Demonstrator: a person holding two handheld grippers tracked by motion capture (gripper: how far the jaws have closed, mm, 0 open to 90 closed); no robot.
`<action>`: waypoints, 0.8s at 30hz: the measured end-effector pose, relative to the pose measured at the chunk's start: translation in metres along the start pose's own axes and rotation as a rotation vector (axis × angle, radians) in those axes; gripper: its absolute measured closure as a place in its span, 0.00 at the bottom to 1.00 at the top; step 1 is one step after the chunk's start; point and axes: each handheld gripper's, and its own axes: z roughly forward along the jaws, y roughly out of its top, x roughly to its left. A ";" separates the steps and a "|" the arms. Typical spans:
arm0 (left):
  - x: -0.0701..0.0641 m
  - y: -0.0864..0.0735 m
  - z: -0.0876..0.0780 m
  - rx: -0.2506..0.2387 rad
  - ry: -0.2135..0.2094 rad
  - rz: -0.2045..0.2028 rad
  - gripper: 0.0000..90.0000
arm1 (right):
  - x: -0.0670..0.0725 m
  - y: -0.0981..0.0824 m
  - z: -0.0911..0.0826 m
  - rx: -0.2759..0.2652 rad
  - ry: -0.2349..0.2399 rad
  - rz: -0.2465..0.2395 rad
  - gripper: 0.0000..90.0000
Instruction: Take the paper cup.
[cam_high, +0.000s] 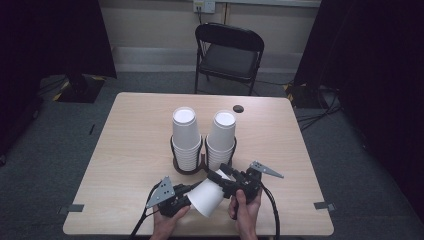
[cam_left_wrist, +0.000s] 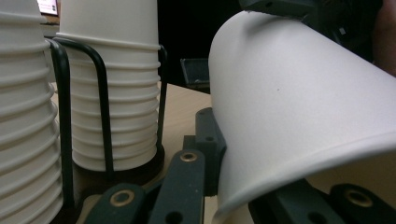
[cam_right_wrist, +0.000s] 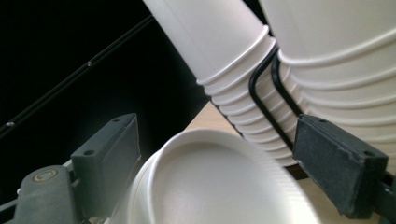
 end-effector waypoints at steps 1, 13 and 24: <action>0.001 0.000 -0.001 0.015 0.004 -0.006 0.96 | -0.001 0.001 -0.001 -0.004 0.000 -0.004 0.16; 0.006 0.005 -0.004 0.157 0.040 0.055 0.96 | 0.000 0.004 -0.012 -0.019 -0.011 -0.184 0.14; 0.016 0.012 -0.009 0.224 0.035 0.019 0.96 | -0.003 -0.007 -0.026 -0.065 0.019 -0.203 0.15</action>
